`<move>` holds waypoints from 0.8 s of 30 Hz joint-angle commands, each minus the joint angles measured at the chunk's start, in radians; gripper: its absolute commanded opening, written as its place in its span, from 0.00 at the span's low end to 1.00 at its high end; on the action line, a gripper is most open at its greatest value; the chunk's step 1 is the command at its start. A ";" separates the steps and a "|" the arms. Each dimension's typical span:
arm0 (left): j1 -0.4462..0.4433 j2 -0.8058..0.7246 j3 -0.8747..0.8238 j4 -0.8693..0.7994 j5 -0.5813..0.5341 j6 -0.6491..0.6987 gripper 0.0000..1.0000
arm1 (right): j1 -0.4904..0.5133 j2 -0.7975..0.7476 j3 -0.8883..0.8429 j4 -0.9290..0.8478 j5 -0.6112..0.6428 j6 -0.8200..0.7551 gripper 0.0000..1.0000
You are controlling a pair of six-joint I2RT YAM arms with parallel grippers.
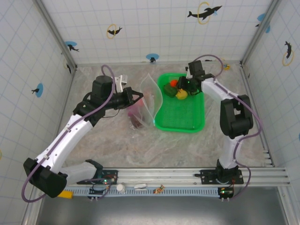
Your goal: Place the food in the zip-top bag and seal the zipper
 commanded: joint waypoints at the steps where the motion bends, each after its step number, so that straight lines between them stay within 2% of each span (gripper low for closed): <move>1: 0.010 -0.006 0.001 0.029 0.038 0.000 0.00 | -0.003 0.066 0.097 -0.072 -0.035 -0.016 0.52; 15: 0.017 -0.015 0.000 0.007 0.029 0.014 0.00 | -0.010 0.056 -0.028 0.014 -0.082 0.005 0.43; 24: 0.017 -0.023 -0.009 -0.006 0.015 0.020 0.00 | -0.022 0.079 -0.032 0.050 -0.115 0.026 0.23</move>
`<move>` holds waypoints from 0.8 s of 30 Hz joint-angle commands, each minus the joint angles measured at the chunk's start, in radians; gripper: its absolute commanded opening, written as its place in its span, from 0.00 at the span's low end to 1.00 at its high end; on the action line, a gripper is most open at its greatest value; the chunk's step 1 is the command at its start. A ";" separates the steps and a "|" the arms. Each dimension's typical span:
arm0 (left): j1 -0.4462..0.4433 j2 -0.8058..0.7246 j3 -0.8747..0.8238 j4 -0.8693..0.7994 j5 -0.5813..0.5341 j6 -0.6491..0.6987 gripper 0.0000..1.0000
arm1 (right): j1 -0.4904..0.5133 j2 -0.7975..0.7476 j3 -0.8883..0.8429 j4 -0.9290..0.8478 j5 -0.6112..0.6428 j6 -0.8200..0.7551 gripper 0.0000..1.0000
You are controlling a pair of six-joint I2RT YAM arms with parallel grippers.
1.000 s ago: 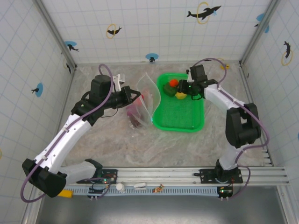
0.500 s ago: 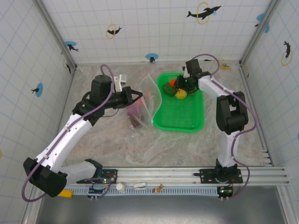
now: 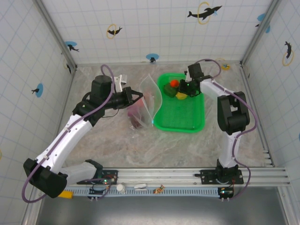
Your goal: Place the food in the zip-top bag and seal the zipper
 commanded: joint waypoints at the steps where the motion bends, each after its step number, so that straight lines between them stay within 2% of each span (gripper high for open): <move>1: 0.007 -0.023 -0.007 -0.011 -0.002 0.016 0.00 | -0.003 0.022 -0.003 0.032 -0.026 0.006 0.19; 11: 0.009 -0.029 -0.009 -0.018 -0.006 0.019 0.00 | -0.004 0.050 0.011 0.035 -0.044 0.014 0.17; 15: 0.010 -0.031 -0.009 -0.022 -0.011 0.021 0.00 | -0.003 0.044 0.013 0.033 -0.044 0.019 0.01; 16: 0.010 -0.033 -0.009 -0.024 -0.010 0.021 0.00 | -0.004 0.037 0.012 0.032 -0.043 0.018 0.00; 24: 0.012 -0.042 0.001 -0.022 -0.013 0.004 0.00 | -0.003 -0.103 -0.052 0.017 -0.038 -0.007 0.00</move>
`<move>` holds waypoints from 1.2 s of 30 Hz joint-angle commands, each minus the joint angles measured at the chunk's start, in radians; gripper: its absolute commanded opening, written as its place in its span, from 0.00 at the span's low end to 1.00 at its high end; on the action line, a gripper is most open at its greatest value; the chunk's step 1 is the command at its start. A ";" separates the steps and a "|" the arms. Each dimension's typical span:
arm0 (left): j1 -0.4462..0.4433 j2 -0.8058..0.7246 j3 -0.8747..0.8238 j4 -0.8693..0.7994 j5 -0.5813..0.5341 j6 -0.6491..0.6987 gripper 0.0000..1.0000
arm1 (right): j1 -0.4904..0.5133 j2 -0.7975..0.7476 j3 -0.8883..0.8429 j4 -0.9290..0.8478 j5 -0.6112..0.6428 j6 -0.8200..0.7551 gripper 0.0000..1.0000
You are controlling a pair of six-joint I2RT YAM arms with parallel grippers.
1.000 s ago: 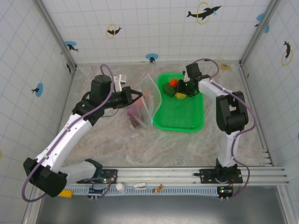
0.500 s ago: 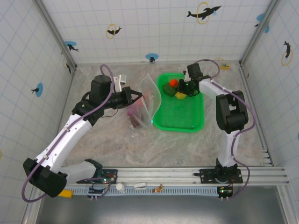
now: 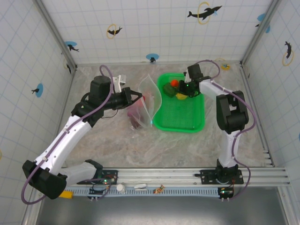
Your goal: Place the food in the zip-top bag and seal the zipper
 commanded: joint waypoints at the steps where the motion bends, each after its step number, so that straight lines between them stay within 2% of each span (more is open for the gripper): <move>1: 0.008 -0.028 0.004 -0.009 -0.007 0.000 0.00 | -0.002 -0.142 -0.053 -0.005 -0.006 -0.018 0.00; 10: 0.008 -0.028 0.001 -0.005 -0.009 -0.022 0.00 | 0.009 -0.480 -0.246 0.017 -0.034 -0.019 0.00; 14: 0.008 -0.024 -0.002 0.003 -0.001 -0.039 0.00 | 0.048 -0.640 -0.272 0.038 -0.126 0.016 0.00; 17: 0.009 -0.021 -0.003 0.014 0.010 -0.057 0.00 | 0.109 -0.726 -0.233 0.017 -0.127 0.018 0.00; 22: 0.008 -0.015 0.011 0.013 0.006 -0.064 0.00 | 0.259 -0.788 -0.157 -0.046 -0.107 0.003 0.00; 28: 0.008 -0.005 0.019 0.005 -0.002 -0.059 0.00 | 0.421 -0.819 -0.149 -0.088 -0.026 0.006 0.00; 36: 0.008 -0.007 0.032 -0.010 -0.016 -0.050 0.00 | 0.494 -0.822 -0.250 -0.108 0.021 0.059 0.00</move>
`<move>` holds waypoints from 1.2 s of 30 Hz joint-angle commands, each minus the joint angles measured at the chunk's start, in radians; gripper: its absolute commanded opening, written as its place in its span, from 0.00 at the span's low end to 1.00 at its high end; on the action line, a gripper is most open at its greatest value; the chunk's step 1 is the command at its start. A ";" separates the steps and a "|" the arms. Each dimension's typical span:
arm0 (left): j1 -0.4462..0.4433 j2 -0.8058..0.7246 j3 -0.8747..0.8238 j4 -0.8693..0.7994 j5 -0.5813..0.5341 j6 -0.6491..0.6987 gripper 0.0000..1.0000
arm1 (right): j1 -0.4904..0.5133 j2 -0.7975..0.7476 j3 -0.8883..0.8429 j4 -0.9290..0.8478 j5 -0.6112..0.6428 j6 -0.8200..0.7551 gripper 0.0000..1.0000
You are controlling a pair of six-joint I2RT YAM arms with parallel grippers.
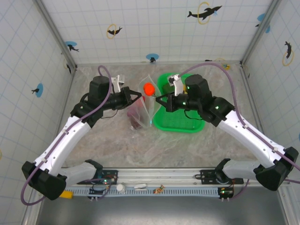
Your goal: Place the food in the zip-top bag and seal the zipper
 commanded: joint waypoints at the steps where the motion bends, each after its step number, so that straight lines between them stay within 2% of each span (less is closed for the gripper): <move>1: 0.008 0.003 0.032 -0.012 -0.006 0.005 0.00 | 0.012 -0.010 -0.034 -0.037 0.043 0.034 0.00; 7: 0.008 0.003 0.028 -0.011 -0.001 0.005 0.00 | 0.008 0.040 -0.010 -0.085 0.060 0.061 0.02; 9: 0.008 0.000 0.019 -0.002 0.010 -0.003 0.00 | 0.009 0.055 -0.004 -0.081 0.057 0.069 0.10; 12: 0.008 -0.006 0.004 0.008 0.021 -0.012 0.00 | 0.009 0.082 0.015 -0.090 0.065 0.076 0.32; 14: 0.008 -0.012 -0.002 0.009 0.018 -0.010 0.00 | 0.011 0.096 0.032 -0.099 0.073 0.075 0.40; 24: 0.008 -0.022 -0.010 -0.002 -0.004 0.009 0.00 | -0.004 0.062 0.081 -0.072 0.110 0.055 0.41; 29: 0.009 -0.037 -0.011 -0.025 -0.055 0.036 0.00 | -0.088 0.061 0.089 -0.043 0.122 0.053 0.40; 36: 0.008 -0.051 -0.021 -0.031 -0.064 0.049 0.00 | -0.205 0.109 0.054 0.036 0.114 0.003 0.40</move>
